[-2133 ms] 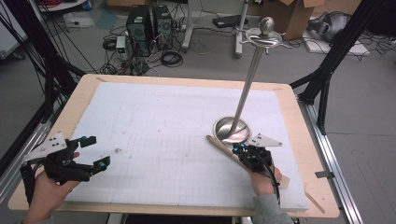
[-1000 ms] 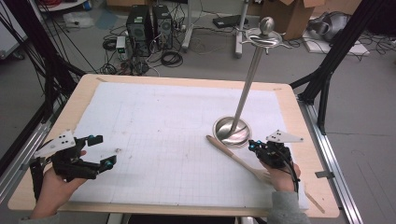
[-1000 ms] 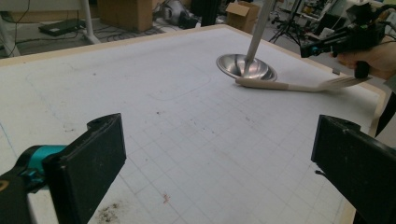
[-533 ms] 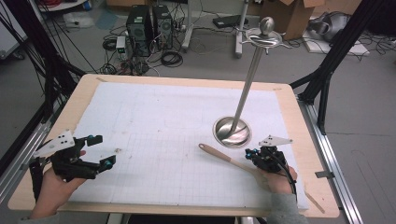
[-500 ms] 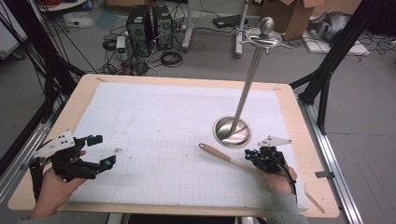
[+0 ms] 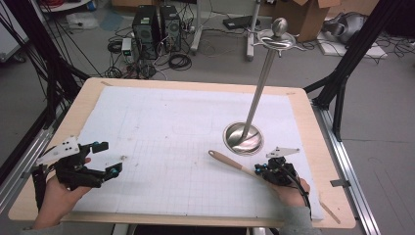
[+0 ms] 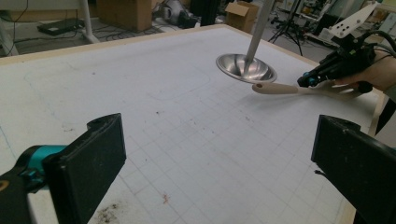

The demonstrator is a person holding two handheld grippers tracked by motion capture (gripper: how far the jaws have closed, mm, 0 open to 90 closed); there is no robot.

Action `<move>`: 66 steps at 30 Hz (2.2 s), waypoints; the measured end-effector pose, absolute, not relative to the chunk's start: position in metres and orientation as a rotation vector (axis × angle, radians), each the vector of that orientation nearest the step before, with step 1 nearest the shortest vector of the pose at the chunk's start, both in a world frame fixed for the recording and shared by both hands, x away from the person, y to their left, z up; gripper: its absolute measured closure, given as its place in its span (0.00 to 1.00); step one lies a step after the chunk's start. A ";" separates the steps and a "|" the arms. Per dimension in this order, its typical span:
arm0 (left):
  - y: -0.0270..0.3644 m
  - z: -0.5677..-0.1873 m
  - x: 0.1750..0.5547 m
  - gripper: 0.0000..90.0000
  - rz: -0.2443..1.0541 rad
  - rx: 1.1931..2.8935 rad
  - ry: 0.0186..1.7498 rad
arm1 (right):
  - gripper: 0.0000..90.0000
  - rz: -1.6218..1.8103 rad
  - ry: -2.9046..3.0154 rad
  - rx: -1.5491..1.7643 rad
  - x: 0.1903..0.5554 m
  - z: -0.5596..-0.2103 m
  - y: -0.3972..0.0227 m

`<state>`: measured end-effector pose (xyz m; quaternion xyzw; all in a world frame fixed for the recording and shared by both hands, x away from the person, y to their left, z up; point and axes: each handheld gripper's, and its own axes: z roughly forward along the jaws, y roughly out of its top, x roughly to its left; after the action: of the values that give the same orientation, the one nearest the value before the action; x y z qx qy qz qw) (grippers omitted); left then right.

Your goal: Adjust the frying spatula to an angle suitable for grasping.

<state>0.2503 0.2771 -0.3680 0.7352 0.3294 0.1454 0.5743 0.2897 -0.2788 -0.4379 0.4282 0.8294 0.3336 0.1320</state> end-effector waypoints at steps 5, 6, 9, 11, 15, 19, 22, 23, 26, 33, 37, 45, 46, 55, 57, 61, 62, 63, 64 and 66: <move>0.276 -0.369 0.252 0.04 0.336 1.725 0.770 | 1.00 0.968 2.396 1.249 0.286 -0.438 -0.278; 0.275 -0.369 0.253 0.04 0.335 1.724 0.770 | 1.00 0.973 2.391 1.252 0.286 -0.439 -0.278; 0.274 -0.369 0.255 0.04 0.331 1.727 0.769 | 1.00 0.981 2.376 1.238 0.284 -0.440 -0.278; 0.273 -0.370 0.256 0.04 0.327 1.732 0.766 | 1.00 0.992 2.361 1.258 0.282 -0.441 -0.278; 0.269 -0.370 0.259 0.04 0.320 1.736 0.757 | 1.00 0.995 2.350 1.281 0.278 -0.441 -0.276; 0.266 -0.370 0.261 0.04 0.312 1.737 0.750 | 1.00 0.984 2.355 1.286 0.274 -0.440 -0.274; 0.264 -0.370 0.264 0.04 0.307 1.738 0.745 | 1.00 0.981 2.345 1.314 0.269 -0.440 -0.273; 0.263 -0.370 0.265 0.04 0.303 1.738 0.744 | 1.00 0.981 2.342 1.316 0.268 -0.440 -0.273; 0.260 -0.370 0.268 0.04 0.296 1.742 0.733 | 1.00 0.968 2.342 1.328 0.262 -0.439 -0.272; 0.252 -0.369 0.273 0.04 0.278 1.744 0.714 | 1.00 0.953 2.334 1.335 0.246 -0.438 -0.272; 0.249 -0.368 0.275 0.04 0.273 1.744 0.701 | 1.00 0.948 2.333 1.345 0.238 -0.438 -0.273; 0.248 -0.368 0.277 0.04 0.274 1.746 0.701 | 1.00 1.011 2.297 1.267 0.237 -0.433 -0.269; 0.248 -0.368 0.277 0.04 0.278 1.747 0.700 | 1.00 1.035 2.292 1.247 0.237 -0.431 -0.267; 0.253 -0.367 0.273 0.04 0.291 1.744 0.708 | 1.00 1.089 2.372 1.086 0.237 -0.427 -0.239; 0.255 -0.367 0.271 0.04 0.294 1.741 0.714 | 1.00 1.094 2.391 1.058 0.239 -0.427 -0.233; 0.258 -0.368 0.269 0.04 0.300 1.738 0.725 | 1.00 1.120 2.435 1.002 0.241 -0.428 -0.221; 0.258 -0.368 0.268 0.04 0.301 1.740 0.725 | 1.00 1.129 2.441 0.993 0.241 -0.429 -0.219; 0.259 -0.368 0.268 0.04 0.304 1.740 0.729 | 1.00 1.134 2.450 0.980 0.241 -0.429 -0.217; 0.259 -0.368 0.267 0.04 0.306 1.743 0.727 | 1.00 1.140 2.456 0.968 0.242 -0.429 -0.214; 0.261 -0.368 0.266 0.04 0.309 1.741 0.734 | 1.00 1.141 2.474 0.949 0.243 -0.430 -0.210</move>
<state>0.2660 0.2608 -0.3682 0.7434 0.3134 0.1321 0.5759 0.2433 -0.2098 -0.4300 0.3264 0.8505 0.3922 0.1278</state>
